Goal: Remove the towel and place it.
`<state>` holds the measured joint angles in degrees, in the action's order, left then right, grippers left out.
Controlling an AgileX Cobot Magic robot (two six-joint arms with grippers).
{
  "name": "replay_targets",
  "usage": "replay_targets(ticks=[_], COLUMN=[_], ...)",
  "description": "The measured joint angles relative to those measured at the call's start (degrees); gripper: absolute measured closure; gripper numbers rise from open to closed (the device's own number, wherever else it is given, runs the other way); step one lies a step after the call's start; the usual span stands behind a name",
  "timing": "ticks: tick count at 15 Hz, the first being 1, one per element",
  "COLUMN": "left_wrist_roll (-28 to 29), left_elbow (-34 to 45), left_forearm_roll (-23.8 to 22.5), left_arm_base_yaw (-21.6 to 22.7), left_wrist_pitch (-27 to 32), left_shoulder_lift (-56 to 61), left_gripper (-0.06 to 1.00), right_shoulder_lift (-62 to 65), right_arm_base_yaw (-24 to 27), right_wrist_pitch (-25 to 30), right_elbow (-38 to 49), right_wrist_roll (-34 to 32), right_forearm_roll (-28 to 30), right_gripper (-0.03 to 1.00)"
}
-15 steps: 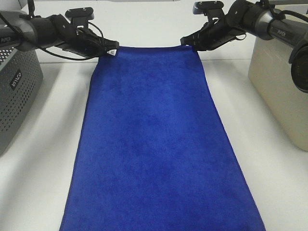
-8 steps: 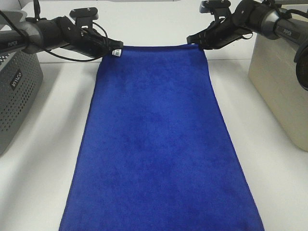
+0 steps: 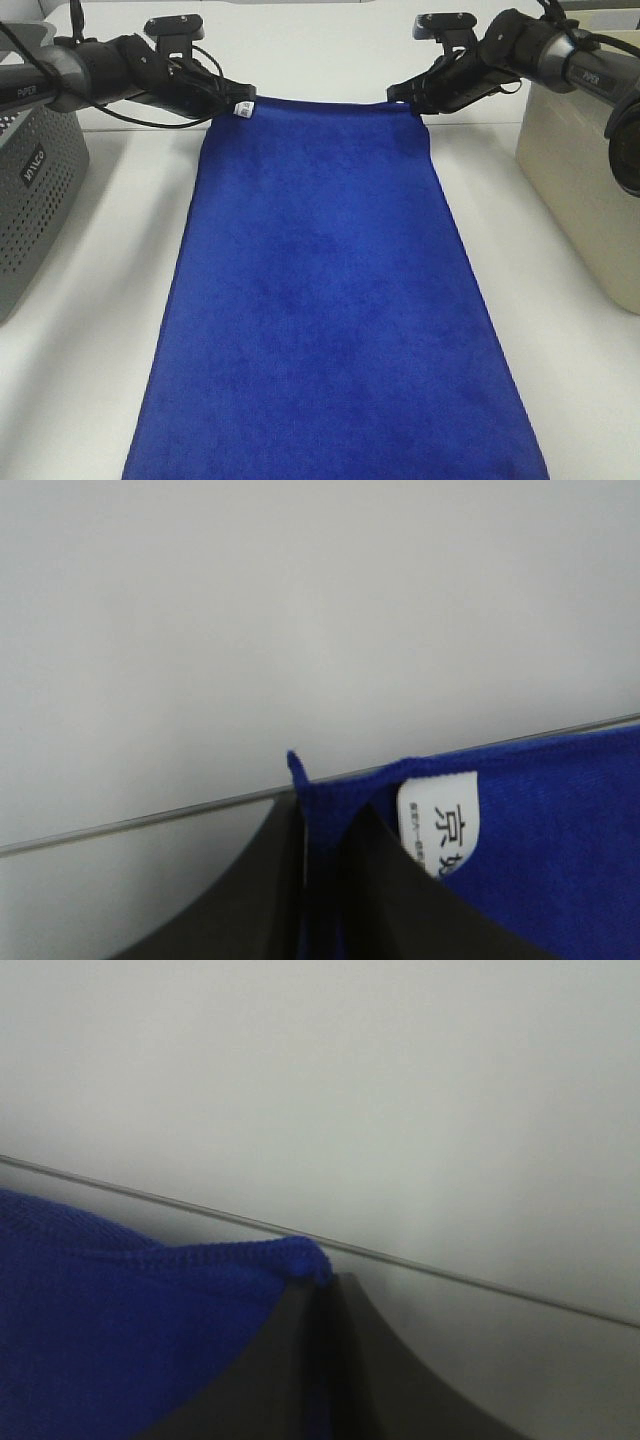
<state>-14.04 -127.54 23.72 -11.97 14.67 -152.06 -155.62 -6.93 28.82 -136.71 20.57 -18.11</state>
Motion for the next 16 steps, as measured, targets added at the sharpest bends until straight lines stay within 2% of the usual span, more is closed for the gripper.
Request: replay_targets(ticks=[3,5,7,10,13,16], left_wrist_roll=[0.0,0.0,0.0,0.0,0.0,0.57], left_elbow=[0.0,0.0,0.0,0.0,0.0,0.0], left_forearm_roll=[-0.06,-0.06,-0.06,-0.63,-2.81,-3.5], left_arm_base_yaw=[0.06,0.06,0.06,0.06,0.06,0.06], left_wrist_pitch=[-1.03,-3.72,-5.79,-7.56,-7.85,-6.53], left_shoulder_lift=[-1.03,-1.49,-1.49,-1.49,-1.49,-1.49], left_gripper=[0.77,0.59,0.45,0.37,0.34,0.18], right_shoulder_lift=[-0.34,-0.34,-0.34,-0.34,-0.34,-0.29], right_arm_base_yaw=[0.0,0.17,0.23,0.23,0.23,0.23], right_wrist_pitch=[-0.4,-2.81,-3.84,-3.27,-0.23,0.69], right_elbow=[0.0,0.0,0.0,0.0,0.0,0.0], right_wrist_roll=[0.0,0.0,0.0,0.0,0.06,0.06], right_forearm_roll=[-0.17,-0.29,-0.4,-0.4,-0.63,-0.63], right_gripper=[0.78,0.56,0.43,0.39,0.38,0.38])
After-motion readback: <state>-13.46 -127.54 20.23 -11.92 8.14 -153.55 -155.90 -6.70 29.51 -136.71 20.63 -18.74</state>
